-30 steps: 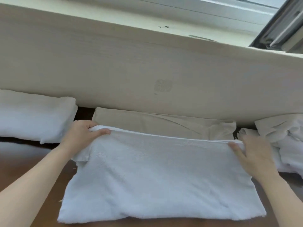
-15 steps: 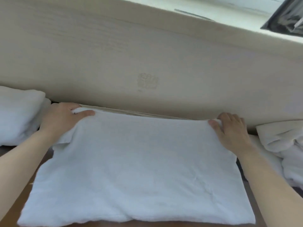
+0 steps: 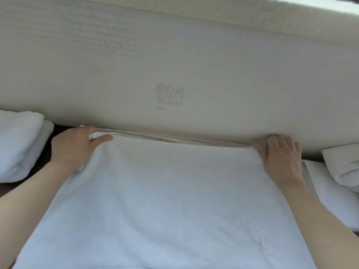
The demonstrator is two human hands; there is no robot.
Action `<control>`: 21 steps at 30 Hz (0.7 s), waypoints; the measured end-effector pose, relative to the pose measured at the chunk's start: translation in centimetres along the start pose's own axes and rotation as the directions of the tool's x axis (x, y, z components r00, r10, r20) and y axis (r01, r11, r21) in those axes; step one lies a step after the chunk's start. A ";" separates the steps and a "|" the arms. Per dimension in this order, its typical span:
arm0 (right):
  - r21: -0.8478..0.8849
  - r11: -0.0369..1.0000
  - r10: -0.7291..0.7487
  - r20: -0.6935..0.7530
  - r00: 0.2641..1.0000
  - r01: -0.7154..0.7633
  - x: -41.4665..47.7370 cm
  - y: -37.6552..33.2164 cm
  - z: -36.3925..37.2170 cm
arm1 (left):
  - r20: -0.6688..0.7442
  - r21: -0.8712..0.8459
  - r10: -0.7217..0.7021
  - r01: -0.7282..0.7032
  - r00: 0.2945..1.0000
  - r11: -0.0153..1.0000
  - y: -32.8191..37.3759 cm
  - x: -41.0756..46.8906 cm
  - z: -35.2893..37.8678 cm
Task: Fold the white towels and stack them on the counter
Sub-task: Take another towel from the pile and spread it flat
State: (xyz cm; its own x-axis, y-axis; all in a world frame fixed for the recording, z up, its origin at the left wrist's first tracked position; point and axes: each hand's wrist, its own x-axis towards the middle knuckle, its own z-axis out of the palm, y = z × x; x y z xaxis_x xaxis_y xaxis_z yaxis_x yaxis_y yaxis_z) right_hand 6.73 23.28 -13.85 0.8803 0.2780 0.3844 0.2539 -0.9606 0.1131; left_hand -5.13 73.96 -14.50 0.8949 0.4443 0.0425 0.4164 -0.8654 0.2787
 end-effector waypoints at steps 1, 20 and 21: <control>-0.010 1.000 -0.006 -0.026 1.000 0.006 0.0 -0.1 0.2 | -0.006 -0.003 0.006 -0.006 1.000 1.000 0.0 0.1 0.1; 0.172 0.965 0.233 -0.224 0.947 -0.197 -2.6 -4.4 0.8 | -0.281 0.091 0.200 -0.181 0.939 0.979 0.0 -4.3 1.2; 0.231 0.959 0.208 -0.179 0.962 -0.164 -3.4 -6.0 0.2 | -0.252 0.050 0.234 -0.229 0.939 0.972 1.0 -5.9 1.4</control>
State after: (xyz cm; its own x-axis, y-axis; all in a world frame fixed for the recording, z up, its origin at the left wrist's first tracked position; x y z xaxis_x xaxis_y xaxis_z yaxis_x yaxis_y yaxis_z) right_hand 2.25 28.12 -16.01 0.8274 0.0678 0.5575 0.1913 -0.9674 -0.1662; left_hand -9.82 70.16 -15.84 0.8974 0.2731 0.3467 0.2081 -0.9546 0.2132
